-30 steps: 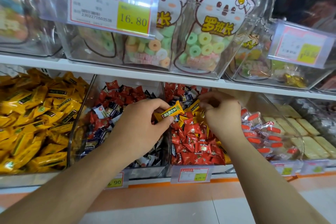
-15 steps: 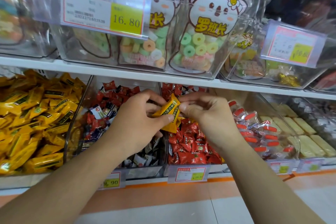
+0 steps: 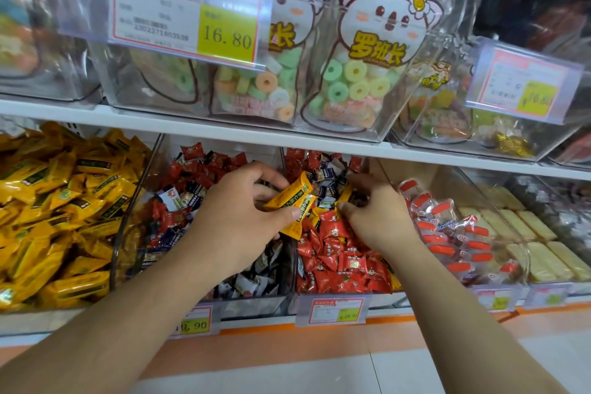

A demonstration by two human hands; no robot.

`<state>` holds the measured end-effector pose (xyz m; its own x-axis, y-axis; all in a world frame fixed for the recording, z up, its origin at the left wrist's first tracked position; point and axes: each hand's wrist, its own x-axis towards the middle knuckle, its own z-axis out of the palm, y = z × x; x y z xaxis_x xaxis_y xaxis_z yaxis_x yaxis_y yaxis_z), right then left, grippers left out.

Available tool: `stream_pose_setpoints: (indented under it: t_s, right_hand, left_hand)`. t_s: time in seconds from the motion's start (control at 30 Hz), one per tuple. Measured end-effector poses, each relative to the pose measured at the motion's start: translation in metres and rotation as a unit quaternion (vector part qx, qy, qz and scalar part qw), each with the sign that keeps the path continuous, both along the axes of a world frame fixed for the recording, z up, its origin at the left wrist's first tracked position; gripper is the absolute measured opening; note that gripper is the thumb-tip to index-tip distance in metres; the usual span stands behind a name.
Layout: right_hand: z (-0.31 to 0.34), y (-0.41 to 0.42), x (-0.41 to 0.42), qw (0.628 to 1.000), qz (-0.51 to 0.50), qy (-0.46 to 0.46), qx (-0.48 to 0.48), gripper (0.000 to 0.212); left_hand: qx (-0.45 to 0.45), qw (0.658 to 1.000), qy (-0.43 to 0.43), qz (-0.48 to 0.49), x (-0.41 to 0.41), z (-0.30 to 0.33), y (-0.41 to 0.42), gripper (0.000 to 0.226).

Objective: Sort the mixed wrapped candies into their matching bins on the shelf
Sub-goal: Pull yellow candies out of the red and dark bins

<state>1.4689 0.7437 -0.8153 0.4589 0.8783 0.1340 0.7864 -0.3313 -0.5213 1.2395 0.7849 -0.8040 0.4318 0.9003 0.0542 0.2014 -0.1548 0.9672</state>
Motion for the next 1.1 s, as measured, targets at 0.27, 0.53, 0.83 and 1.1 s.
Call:
stream_pose_setpoints:
  t_s: [0.27, 0.53, 0.83, 1.1]
  right_hand:
    - [0.001, -0.002, 0.003, 0.999, -0.011, 0.023, 0.044, 0.032]
    - [0.012, -0.009, -0.002, 0.982, -0.029, 0.052, 0.179, 0.015]
    - [0.037, -0.022, -0.082, 0.941, 0.055, 0.272, 0.192, 0.007]
    - [0.037, 0.002, -0.182, 0.935, 0.189, 0.273, 0.121, 0.008]
  left_hand:
    - [0.005, 1.000, 0.003, 0.002, 0.001, 0.000, 0.001, 0.027]
    - [-0.008, 1.000, -0.023, 0.016, -0.007, 0.002, 0.000, 0.028]
    - [-0.002, 0.998, -0.006, 0.069, -0.069, 0.016, -0.002, 0.031]
    - [0.059, 0.978, 0.069, 0.189, -0.164, 0.030, 0.007, 0.022]
